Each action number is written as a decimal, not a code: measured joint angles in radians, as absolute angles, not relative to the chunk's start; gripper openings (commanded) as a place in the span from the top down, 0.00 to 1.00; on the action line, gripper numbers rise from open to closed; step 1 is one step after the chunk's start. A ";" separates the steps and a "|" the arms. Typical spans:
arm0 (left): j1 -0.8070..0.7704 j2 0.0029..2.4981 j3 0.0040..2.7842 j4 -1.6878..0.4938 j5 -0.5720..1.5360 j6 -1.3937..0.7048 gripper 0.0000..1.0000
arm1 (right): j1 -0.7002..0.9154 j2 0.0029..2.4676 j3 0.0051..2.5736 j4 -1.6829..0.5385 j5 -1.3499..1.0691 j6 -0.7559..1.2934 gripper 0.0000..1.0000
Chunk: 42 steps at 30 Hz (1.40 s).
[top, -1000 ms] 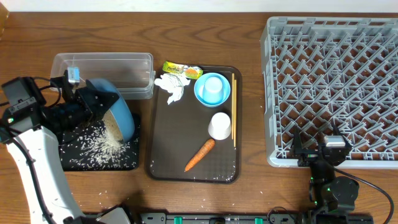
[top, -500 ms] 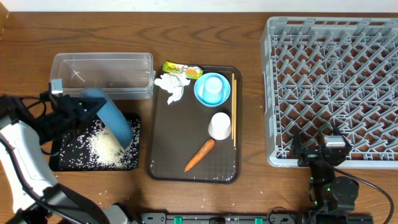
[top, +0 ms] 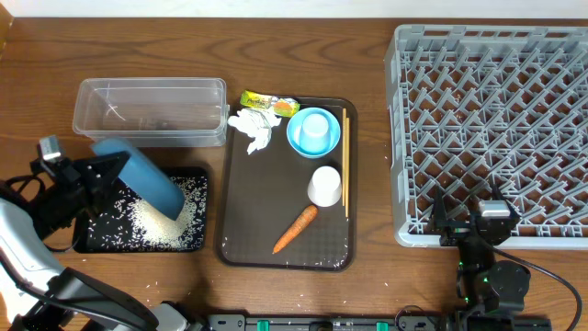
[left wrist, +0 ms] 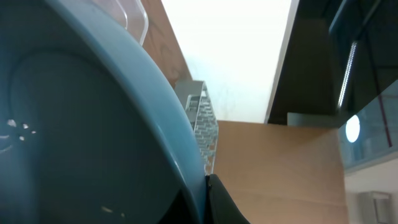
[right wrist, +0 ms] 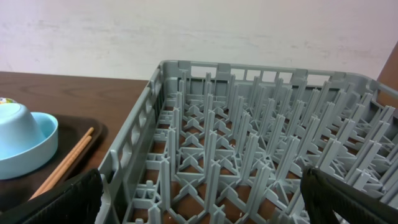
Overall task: Sort waste into correct bins and load items into the dishwasher rack
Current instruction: 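Tilt the teal plate to pour rice onto the black tray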
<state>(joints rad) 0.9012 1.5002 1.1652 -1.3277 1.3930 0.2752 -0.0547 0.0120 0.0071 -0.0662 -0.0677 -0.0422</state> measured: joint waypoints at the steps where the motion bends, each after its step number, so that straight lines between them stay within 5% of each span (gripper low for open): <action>1: 0.909 1.500 1.162 -1.335 1.398 0.279 0.94 | -0.055 0.012 0.007 -0.066 -0.068 -0.042 0.01; 42: 0.940 1.524 1.103 -1.321 1.517 0.258 0.94 | -0.055 0.012 0.007 -0.066 -0.068 -0.042 0.01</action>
